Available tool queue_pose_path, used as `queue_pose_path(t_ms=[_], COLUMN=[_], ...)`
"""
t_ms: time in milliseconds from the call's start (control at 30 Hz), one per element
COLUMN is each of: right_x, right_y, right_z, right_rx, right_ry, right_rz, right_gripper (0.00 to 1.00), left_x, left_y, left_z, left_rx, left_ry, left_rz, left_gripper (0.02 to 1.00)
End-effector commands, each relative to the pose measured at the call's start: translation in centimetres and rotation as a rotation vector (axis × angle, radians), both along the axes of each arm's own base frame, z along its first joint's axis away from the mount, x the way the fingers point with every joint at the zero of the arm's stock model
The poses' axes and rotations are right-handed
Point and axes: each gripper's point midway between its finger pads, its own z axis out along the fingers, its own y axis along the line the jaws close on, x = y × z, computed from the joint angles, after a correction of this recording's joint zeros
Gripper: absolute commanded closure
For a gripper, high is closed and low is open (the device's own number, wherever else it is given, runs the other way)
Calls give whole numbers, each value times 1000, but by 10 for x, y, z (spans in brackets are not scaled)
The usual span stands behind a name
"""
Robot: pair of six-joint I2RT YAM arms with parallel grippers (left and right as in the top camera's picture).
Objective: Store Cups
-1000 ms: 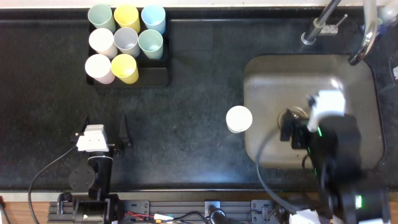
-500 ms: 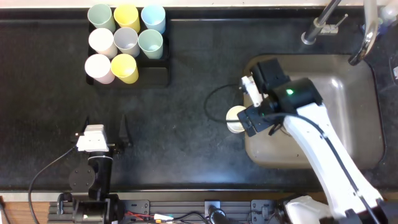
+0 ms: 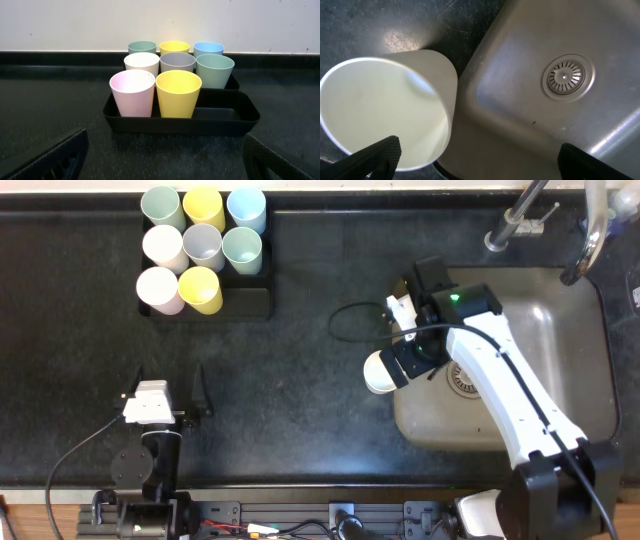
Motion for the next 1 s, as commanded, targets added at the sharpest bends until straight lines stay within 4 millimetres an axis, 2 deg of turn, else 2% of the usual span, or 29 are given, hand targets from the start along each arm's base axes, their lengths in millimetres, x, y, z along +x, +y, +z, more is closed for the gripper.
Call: queue_pose_path(t_ms=[33,200,233,400,467,533,633,800,900,1000], right_x=[12,14,14,9,5,0,-2,3,18,38], right_y=[5,6,7,22,28,36,42,40,34,40], right_z=[0,-7,-7,-6,-6,-5,-4,2,25,71], right_rx=[19,16,21,104,137,175,198,179,129,119], right_ry=[-16,-2,-2,26,43,61,69,41,-33,-140], right_rz=[17,21,24,48,58,68,77,77,57,48], right_gripper=[1,1,29,478,772,954,956,958,958,958], left_x=[0,0,0,0,0,0,0,0,0,0], left_y=[-1,-1,-1,-1,-1,-1,-1,-1,-1,-1], left_z=[0,0,0,0,0,0,0,0,0,0], left_rx=[-11,-11,-11,-11,-11,-11,-11,-11,-11,-11], left_ry=[-5,-5,-5,-5,-5,-5,-5,-5,-5,-5], left_rz=[-2,-2,-2,-2,-2,-2,-2,-2,-2,-2], left_gripper=[20,20,20,20,20,20,20,20,20,20])
